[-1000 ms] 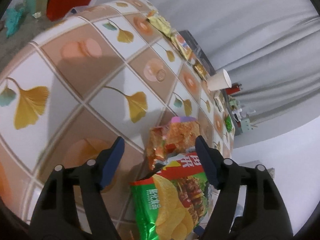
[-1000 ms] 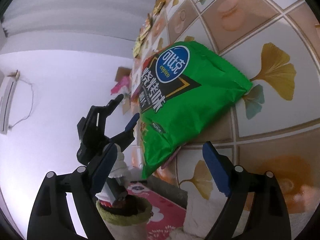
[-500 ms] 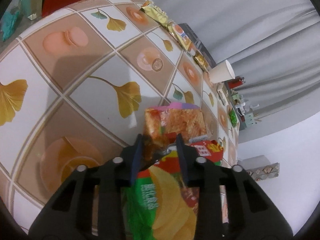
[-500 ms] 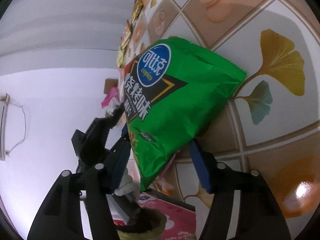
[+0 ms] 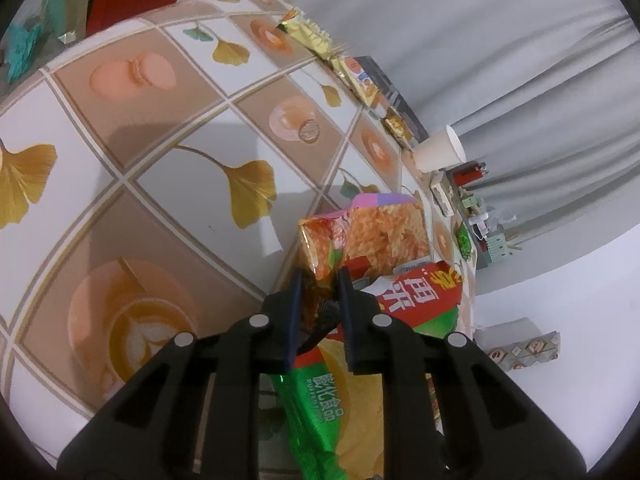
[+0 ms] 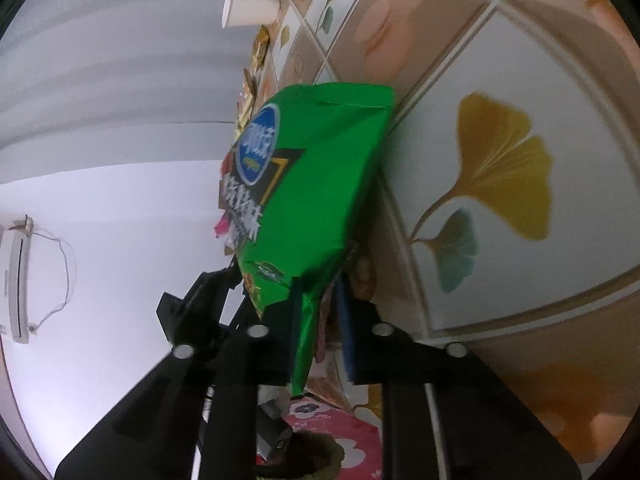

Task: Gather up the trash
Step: 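Lift both snack bags and carry them toward the blue wastebasket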

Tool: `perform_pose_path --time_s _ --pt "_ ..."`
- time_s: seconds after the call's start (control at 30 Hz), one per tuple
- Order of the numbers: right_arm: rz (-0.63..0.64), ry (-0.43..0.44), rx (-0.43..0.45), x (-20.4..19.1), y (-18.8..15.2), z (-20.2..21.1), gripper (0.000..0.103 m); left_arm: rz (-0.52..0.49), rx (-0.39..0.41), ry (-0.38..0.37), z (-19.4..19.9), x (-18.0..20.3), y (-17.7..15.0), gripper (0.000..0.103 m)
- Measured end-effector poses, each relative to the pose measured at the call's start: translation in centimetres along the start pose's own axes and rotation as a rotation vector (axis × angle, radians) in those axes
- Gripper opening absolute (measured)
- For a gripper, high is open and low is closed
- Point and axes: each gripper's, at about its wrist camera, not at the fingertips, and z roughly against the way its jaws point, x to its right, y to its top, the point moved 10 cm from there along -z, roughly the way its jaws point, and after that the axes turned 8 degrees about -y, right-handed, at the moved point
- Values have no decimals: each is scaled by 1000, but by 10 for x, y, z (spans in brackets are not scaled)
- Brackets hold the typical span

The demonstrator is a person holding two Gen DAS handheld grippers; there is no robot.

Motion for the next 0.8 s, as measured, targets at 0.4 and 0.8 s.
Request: perform_pose_path --time_s 0.4,0.8 --pt "16 18 -17 13 -9 30 39 -99 35 76 8 18 -20 15" --pt "89 -54 -66 -7 -35 16 71 -138 47 140 9 15 -46 15"
